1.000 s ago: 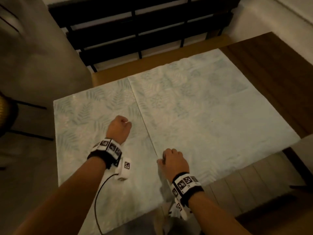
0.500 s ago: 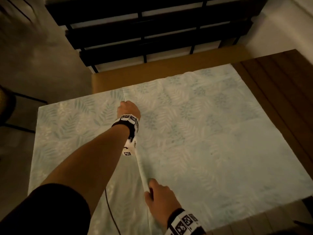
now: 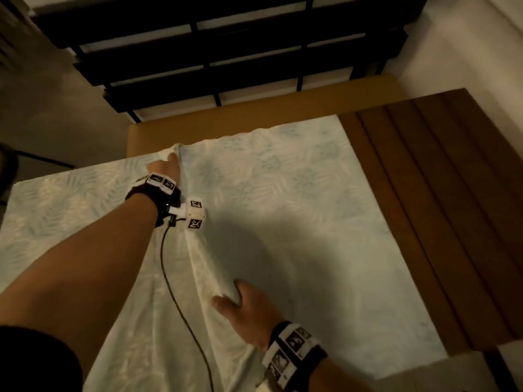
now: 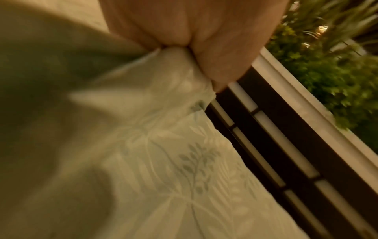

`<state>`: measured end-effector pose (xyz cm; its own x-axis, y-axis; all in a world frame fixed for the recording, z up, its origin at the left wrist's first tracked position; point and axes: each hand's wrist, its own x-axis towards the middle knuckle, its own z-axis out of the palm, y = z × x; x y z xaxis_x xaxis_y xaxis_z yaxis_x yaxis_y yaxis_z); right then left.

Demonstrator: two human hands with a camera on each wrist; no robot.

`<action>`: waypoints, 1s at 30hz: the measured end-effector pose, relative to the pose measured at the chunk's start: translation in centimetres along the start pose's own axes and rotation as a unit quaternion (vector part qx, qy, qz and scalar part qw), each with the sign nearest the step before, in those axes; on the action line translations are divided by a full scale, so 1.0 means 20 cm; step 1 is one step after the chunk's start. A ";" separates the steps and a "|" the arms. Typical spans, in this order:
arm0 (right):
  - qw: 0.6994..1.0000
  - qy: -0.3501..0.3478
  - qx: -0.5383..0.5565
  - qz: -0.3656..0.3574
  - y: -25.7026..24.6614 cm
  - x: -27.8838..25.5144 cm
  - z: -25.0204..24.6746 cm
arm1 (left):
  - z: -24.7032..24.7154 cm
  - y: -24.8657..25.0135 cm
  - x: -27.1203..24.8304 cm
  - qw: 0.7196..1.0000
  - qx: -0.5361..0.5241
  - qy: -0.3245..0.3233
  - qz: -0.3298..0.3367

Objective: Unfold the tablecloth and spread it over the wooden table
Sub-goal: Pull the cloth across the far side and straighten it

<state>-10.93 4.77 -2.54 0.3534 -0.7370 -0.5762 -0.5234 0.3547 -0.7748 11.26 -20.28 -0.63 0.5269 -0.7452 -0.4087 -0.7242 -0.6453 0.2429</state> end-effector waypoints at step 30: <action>0.987 0.136 -0.016 0.085 1.22 -0.65 -2.25 | 0.84 2.18 -0.80 0.955 -0.163 0.086 0.232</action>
<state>-63.08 -2.93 -2.26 0.0394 -0.7973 -0.6023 -0.5829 0.4712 -0.6619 -36.25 -33.70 1.66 0.2695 -0.9619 -0.0465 -0.7354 -0.2368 0.6350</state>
